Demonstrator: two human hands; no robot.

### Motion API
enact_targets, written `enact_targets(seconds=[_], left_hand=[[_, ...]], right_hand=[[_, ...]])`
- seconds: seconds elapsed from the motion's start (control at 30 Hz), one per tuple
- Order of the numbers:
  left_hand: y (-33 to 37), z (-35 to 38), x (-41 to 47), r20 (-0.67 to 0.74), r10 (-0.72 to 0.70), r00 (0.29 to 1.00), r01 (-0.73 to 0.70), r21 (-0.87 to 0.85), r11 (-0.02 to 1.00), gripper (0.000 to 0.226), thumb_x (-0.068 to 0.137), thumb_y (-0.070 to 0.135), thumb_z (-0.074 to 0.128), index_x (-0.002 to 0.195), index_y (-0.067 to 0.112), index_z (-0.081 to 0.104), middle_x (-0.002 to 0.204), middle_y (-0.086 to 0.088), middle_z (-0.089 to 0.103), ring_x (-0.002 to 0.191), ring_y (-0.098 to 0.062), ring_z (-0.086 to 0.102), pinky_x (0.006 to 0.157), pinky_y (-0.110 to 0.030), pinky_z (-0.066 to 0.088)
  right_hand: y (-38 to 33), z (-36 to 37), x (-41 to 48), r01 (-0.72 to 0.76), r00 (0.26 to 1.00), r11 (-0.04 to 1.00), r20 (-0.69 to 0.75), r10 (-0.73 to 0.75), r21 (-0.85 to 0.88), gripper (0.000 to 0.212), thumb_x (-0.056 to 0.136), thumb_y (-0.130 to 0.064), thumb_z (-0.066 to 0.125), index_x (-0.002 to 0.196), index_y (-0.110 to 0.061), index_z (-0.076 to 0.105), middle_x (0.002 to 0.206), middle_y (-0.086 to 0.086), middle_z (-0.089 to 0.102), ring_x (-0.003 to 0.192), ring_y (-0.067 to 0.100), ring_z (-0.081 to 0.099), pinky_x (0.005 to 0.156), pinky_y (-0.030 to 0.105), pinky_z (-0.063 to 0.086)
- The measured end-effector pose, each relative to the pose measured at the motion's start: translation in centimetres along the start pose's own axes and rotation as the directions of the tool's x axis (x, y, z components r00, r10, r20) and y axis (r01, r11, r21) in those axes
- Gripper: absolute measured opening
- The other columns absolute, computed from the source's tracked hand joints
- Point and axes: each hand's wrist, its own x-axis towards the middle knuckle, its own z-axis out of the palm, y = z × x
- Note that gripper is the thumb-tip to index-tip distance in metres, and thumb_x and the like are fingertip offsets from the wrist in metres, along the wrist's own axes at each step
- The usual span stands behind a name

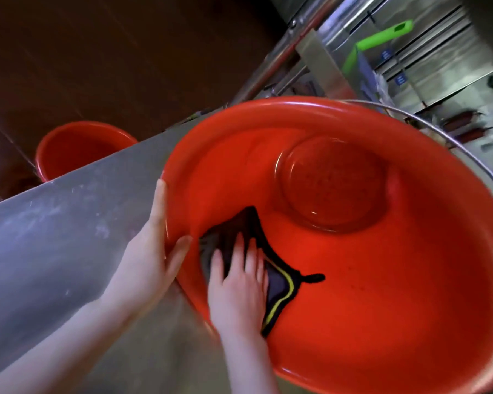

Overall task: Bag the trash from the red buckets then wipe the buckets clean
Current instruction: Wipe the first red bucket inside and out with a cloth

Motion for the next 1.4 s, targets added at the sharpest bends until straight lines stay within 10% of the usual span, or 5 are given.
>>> enact_targets(seconds=[0.23,0.57,0.9,1.2,1.4], left_hand=[[-0.7,0.1,-0.1,-0.003,0.062,0.998,-0.062,-0.04,0.997,0.101,0.088,0.028,0.06,0.149,0.048,-0.018,0.054,0.006,0.048,0.061,-0.006,0.061,0.046,-0.032,0.048],[-0.1,0.7,0.1,-0.106,0.034,0.994,-0.032,0.024,0.999,0.084,0.098,0.033,0.047,0.144,0.056,-0.019,0.09,-0.022,0.07,0.068,-0.033,0.069,0.069,-0.037,0.044],[0.7,0.2,0.1,-0.081,0.111,0.99,-0.11,0.02,0.994,0.082,0.095,0.031,0.042,0.145,0.055,-0.018,0.145,-0.019,0.048,0.09,-0.034,0.068,0.079,-0.04,0.05],[0.4,0.6,0.0,-0.149,0.068,0.987,-0.058,0.075,0.996,0.082,0.094,0.024,0.04,0.146,0.054,-0.016,0.111,-0.03,0.065,0.074,-0.04,0.068,0.071,-0.039,0.046],[0.6,0.5,-0.4,-0.151,0.056,0.987,-0.051,0.035,0.998,0.081,0.093,0.03,0.043,0.145,0.057,-0.012,0.13,-0.002,0.056,0.084,-0.037,0.07,0.078,-0.043,0.049]], right_hand=[[2.6,-1.3,12.8,-0.303,0.949,0.949,0.122,0.292,0.083,0.061,0.101,-0.053,0.018,0.156,-0.026,0.013,0.164,0.0,0.009,0.15,0.019,0.006,0.12,0.044,0.007],[-3.0,0.0,-1.6,0.219,0.975,0.944,-0.083,-0.205,0.246,0.066,0.093,-0.058,0.014,0.154,-0.032,0.02,0.162,-0.01,0.015,0.147,0.012,0.015,0.119,0.035,0.015],[-1.2,-1.5,13.9,-0.303,0.953,0.883,0.111,0.282,0.359,0.057,0.103,-0.048,0.017,0.156,-0.029,0.008,0.164,-0.005,0.009,0.15,0.019,0.006,0.12,0.044,0.006],[-4.8,0.7,0.0,0.171,0.978,0.951,-0.163,-0.131,0.258,0.064,0.095,-0.056,0.018,0.154,-0.031,0.018,0.162,-0.008,0.017,0.147,0.018,0.019,0.116,0.043,0.021],[-3.0,0.3,7.0,-0.063,0.997,0.971,-0.037,0.073,0.229,0.058,0.1,-0.046,0.019,0.155,-0.031,0.009,0.164,-0.004,0.004,0.15,0.02,0.007,0.119,0.046,0.014]])
